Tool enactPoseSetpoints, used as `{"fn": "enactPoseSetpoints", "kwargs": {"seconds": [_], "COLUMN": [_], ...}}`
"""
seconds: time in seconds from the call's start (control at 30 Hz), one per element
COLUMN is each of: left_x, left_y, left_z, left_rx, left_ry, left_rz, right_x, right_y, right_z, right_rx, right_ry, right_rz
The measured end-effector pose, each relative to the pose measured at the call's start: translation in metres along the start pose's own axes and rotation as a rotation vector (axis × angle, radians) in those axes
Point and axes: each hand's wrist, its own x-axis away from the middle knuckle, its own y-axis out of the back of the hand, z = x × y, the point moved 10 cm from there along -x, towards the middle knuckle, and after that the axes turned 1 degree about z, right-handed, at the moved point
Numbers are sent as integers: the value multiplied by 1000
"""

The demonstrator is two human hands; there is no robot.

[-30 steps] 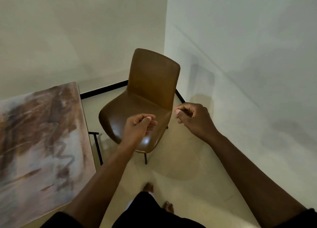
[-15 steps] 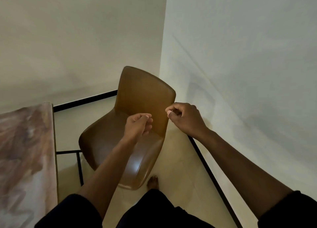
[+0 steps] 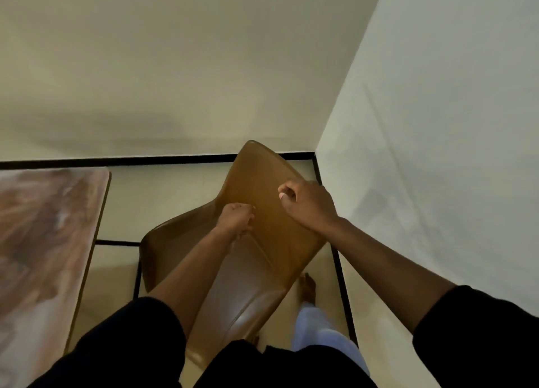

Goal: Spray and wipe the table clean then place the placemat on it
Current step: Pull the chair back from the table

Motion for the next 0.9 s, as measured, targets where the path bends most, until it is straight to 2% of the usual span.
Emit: {"fn": "enactPoseSetpoints", "kwargs": {"seconds": [0.17,0.37,0.5,0.6,0.73,0.9], "left_x": [-38,-65,-74,-71,-70,-62], "left_y": [-18,-59,-96,-121,-139,-169], "left_z": [-5,23,60,74,95,132], "left_rx": [162,380,520,516,503,615], "left_ry": [119,303,430,489,539,691], "left_rz": [-119,-284,-377,-339,-329,-368], "right_x": [-81,-137,-153,-161,-168,-187], "right_y": [-33,-85,-120,-147,-176,-202], "right_z": [8,26,41,46,50,57], "right_rx": [253,537,765,912,1086,1198], "right_ry": [288,803,1101,1205,1301,1204], "right_rz": [187,351,391,474,505,537]}}
